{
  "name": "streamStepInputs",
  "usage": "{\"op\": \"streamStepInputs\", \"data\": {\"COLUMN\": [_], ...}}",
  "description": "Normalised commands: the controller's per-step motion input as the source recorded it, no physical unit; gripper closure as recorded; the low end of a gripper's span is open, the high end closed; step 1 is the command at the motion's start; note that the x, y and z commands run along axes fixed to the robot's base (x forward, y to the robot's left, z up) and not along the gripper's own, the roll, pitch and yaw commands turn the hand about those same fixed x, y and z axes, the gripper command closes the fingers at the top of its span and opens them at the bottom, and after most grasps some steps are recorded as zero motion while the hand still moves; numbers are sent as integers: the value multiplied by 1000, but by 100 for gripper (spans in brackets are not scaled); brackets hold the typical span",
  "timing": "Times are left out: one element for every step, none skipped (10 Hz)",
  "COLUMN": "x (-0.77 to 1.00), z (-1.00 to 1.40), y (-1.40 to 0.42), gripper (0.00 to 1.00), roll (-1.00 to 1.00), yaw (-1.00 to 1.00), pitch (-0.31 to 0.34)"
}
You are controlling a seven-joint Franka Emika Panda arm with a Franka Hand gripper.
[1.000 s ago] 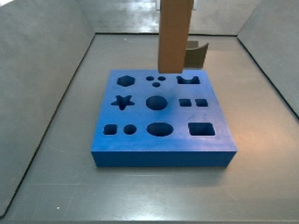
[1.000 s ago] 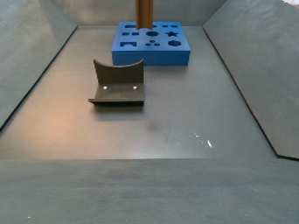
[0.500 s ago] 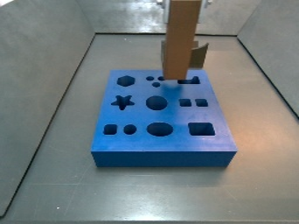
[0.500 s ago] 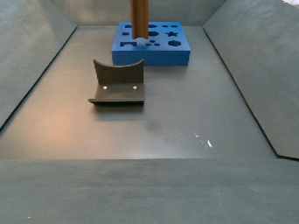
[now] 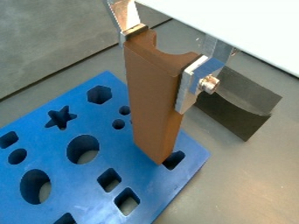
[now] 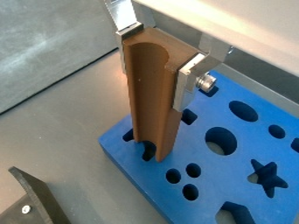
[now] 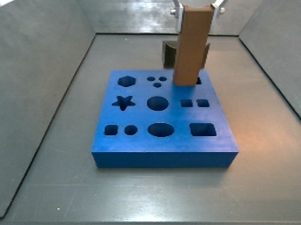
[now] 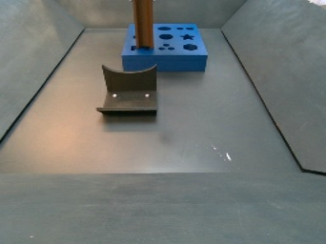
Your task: Insert the arch object.
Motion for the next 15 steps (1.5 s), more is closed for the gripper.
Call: {"op": "streamStepInputs", "data": {"x": [3,17,40,131,103,69,340,217,146,137,0,0,0,0,-40], "z": [-311,-314,-329,-326,-309,-306,-349,-360,-357,-371,-380,-394,-371,-369,-360], "y": [0,0,0,0,0,0,0,49,74,106,103,103,40,3,0], "gripper": [100,100,100,100,100,100,100,100,100,100,100,100,100,100,100], "roll": [16,11,0,0,7,9,64,144,203,230,230,206,130,89,66], "yaw": [0,0,0,-63,-51,-37,-23,0,0,0,-26,-60,-60,-40,-43], "pitch": [-106,-109,-126,-114,-104,-103,-27,-26,-11,0,-17,-47,-77,-130,-156]}}
